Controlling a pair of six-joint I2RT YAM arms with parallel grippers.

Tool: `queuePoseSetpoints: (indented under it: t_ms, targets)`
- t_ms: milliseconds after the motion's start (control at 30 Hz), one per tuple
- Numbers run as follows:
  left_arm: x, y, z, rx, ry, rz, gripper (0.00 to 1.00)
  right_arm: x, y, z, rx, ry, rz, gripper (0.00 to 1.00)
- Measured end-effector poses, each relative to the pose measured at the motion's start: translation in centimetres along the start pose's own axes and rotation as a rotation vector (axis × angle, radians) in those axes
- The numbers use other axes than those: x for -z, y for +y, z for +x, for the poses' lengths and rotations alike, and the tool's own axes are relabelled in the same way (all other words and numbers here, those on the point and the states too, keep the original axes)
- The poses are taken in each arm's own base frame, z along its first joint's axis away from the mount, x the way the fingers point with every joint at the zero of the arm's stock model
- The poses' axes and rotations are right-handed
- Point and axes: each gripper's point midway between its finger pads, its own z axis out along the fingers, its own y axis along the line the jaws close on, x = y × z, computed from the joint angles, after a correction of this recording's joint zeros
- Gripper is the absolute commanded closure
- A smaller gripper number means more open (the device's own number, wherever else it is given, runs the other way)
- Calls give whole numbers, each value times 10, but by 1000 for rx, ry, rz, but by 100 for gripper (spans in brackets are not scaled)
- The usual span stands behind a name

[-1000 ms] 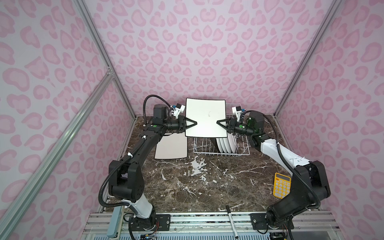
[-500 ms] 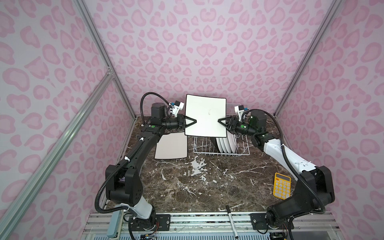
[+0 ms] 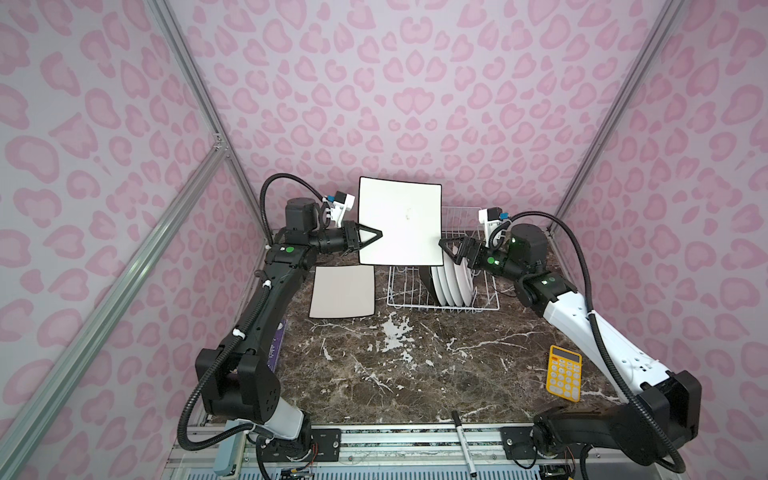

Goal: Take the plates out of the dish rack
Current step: 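Carry the plate toward the table with the left gripper while the right gripper withdraws, then lower the square white plate onto the first plate on the table with the left gripper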

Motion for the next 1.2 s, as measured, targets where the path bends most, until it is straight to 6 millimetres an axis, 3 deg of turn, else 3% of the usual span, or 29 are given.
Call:
queuePoseSetpoints:
  t_ms: [133,433,900,1200]
  targets:
    - [23,0,-10,-26,-37,-50,96,5,-7,3,73,3,73,1]
    - [81,11,-22,-74,-128,-218,96,3,13,18,295,40,125,1]
    - [141,85,-4,4,-141,-655,96,-12,35,43,500,106,135,1]
    - [152,117,14,25,-69,-789,96,-25,36,61,527,179,135,1]
